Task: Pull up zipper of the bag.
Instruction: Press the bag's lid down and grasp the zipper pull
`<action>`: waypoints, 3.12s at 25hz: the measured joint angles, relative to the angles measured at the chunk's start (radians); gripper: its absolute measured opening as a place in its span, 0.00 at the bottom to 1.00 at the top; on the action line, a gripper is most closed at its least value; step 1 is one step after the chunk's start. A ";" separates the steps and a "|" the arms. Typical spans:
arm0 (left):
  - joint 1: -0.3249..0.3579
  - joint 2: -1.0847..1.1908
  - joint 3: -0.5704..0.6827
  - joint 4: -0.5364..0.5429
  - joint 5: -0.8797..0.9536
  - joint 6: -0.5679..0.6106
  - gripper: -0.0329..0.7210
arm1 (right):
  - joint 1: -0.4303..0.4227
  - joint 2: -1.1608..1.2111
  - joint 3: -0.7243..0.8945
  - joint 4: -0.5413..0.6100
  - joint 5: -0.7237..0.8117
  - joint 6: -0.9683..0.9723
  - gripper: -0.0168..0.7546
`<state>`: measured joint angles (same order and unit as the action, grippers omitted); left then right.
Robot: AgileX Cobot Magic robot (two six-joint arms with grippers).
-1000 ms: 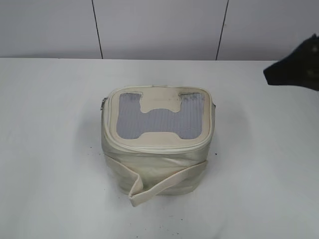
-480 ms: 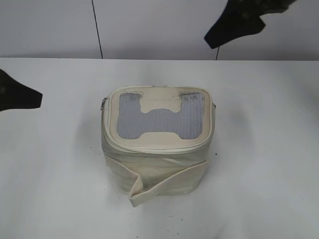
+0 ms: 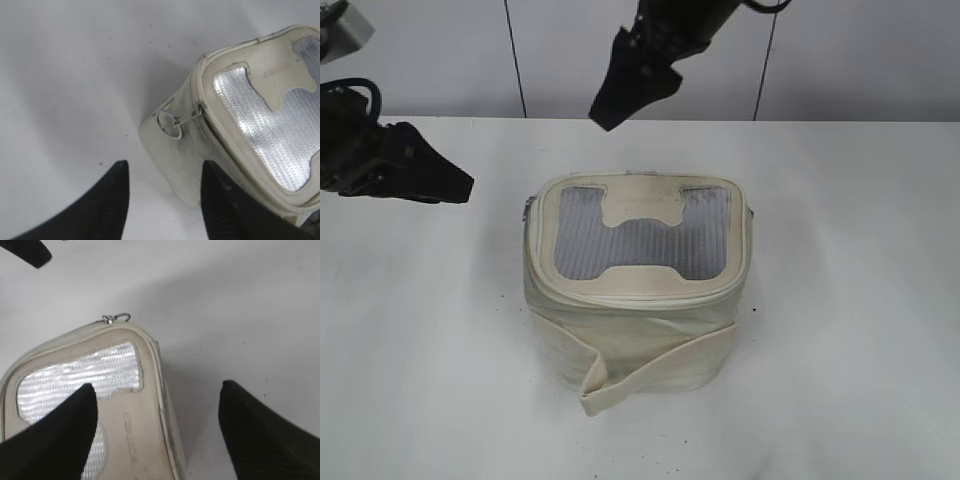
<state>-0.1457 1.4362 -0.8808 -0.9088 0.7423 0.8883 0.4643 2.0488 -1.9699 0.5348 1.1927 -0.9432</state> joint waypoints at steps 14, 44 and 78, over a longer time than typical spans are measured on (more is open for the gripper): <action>-0.002 0.093 -0.154 0.008 0.103 0.000 0.53 | 0.047 0.229 -0.119 0.027 0.013 -0.001 0.70; -0.078 0.163 -0.162 0.334 -0.011 0.229 0.78 | 0.047 0.280 -0.125 0.069 0.036 0.067 0.09; -0.318 0.254 -0.163 0.595 -0.288 0.393 0.28 | 0.047 0.279 -0.125 0.064 0.036 0.075 0.09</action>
<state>-0.4634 1.6899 -1.0440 -0.3134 0.4539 1.2815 0.5113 2.3280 -2.0950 0.5993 1.2284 -0.8687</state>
